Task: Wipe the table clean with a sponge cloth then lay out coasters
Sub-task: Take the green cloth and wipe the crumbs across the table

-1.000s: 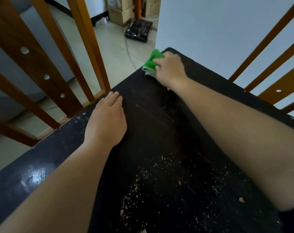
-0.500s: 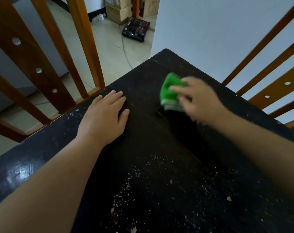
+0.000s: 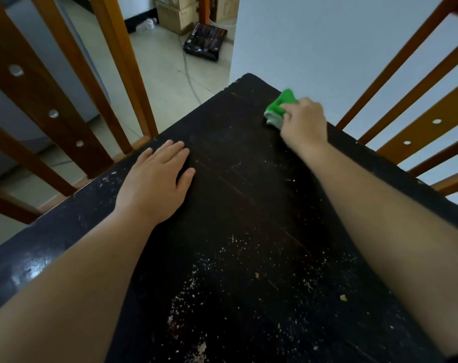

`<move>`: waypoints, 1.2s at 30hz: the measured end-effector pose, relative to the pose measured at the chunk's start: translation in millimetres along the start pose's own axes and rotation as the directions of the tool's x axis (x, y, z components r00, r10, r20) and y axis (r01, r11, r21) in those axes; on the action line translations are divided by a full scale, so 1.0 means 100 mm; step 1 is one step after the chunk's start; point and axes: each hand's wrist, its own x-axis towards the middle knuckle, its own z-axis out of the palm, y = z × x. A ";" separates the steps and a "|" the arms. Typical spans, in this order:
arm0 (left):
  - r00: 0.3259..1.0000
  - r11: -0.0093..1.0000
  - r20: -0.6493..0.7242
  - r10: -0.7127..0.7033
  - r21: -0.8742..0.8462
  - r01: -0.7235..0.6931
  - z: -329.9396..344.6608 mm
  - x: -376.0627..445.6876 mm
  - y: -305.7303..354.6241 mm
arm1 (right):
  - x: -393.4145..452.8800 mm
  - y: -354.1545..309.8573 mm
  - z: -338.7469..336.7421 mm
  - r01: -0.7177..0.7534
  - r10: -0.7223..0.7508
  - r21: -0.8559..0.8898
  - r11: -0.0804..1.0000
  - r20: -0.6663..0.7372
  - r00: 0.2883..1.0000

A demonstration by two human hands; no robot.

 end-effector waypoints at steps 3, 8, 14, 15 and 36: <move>0.997 0.997 0.050 0.060 0.042 -0.062 -0.03 -0.03 0.02 | -0.46 -0.16 0.01 0.209 -0.208 0.053 0.977 -0.019 0.978; 0.999 0.999 0.024 -0.035 0.009 0.035 -0.03 -0.02 0.27 | -1.26 -0.27 -0.33 0.445 -0.491 0.253 0.859 0.162 0.856; 0.992 0.997 -0.103 -0.077 -0.025 0.074 0.11 -0.02 0.40 | -0.63 0.19 -0.49 0.180 -0.185 0.141 0.974 0.024 0.983; 0.992 0.997 -0.104 -0.066 -0.031 0.063 0.11 0.00 0.39 | -0.51 0.29 -0.44 0.110 -0.114 0.096 0.989 0.033 0.993; 0.972 0.982 0.134 0.191 -0.022 -0.190 0.09 0.06 0.39 | -0.35 0.98 -0.45 -0.142 0.138 -0.134 0.981 -0.039 0.990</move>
